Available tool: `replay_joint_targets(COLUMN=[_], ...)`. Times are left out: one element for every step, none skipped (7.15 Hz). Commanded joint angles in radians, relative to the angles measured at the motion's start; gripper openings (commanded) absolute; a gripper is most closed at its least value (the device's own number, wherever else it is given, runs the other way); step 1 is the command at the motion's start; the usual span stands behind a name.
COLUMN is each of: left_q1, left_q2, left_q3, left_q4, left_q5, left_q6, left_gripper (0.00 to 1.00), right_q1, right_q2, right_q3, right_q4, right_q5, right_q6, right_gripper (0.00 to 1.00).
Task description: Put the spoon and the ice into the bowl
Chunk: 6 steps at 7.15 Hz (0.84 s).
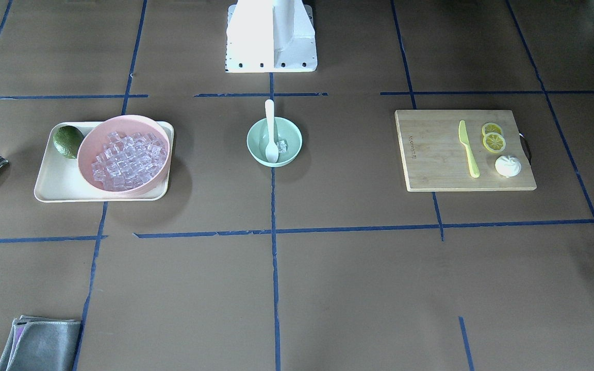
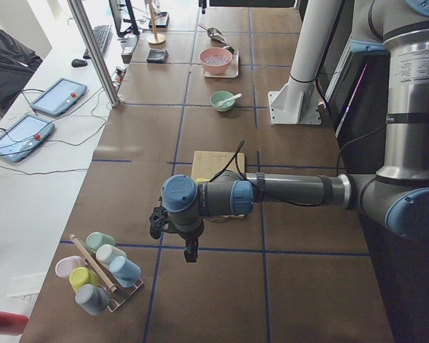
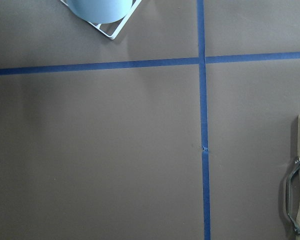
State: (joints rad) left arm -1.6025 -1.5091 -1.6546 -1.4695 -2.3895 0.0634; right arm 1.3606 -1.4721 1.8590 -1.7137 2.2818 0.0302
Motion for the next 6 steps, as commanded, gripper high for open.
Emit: replay_joint_targets(left_q1=[0.001,0.001,0.0,0.0,0.001,0.0], left_q2=[0.003,0.003,0.003,0.003,0.004,0.007], left_q3=[-0.001,-0.001,-0.001,-0.001,0.001,0.001], left_q4=[-0.003,-0.003,-0.003,-0.005,-0.005,-0.005], left_q5=[-0.02,-0.02,-0.02,-0.02,-0.02,-0.02], left_q6=[-0.005,-0.005,-0.005,-0.004,-0.004,-0.002], left_gripper=[1.0,1.0,1.0,1.0,1.0,1.0], right_q1=[0.197,0.274,0.293,0.293,0.293,0.293], right_q2=[-0.039,-0.048,-0.078,-0.074,-0.085,-0.094], right_q3=[-0.212,-0.274,-0.3,-0.287,-0.288,-0.3], right_q4=[0.003,0.005,0.005,0.008,0.031,0.064], right_q5=[0.053,0.111,0.142,0.14,0.14,0.134], right_q6=[-0.308,-0.335,-0.335,-0.326,-0.328,-0.326], right_gripper=[1.0,1.0,1.0,1.0,1.0,1.0])
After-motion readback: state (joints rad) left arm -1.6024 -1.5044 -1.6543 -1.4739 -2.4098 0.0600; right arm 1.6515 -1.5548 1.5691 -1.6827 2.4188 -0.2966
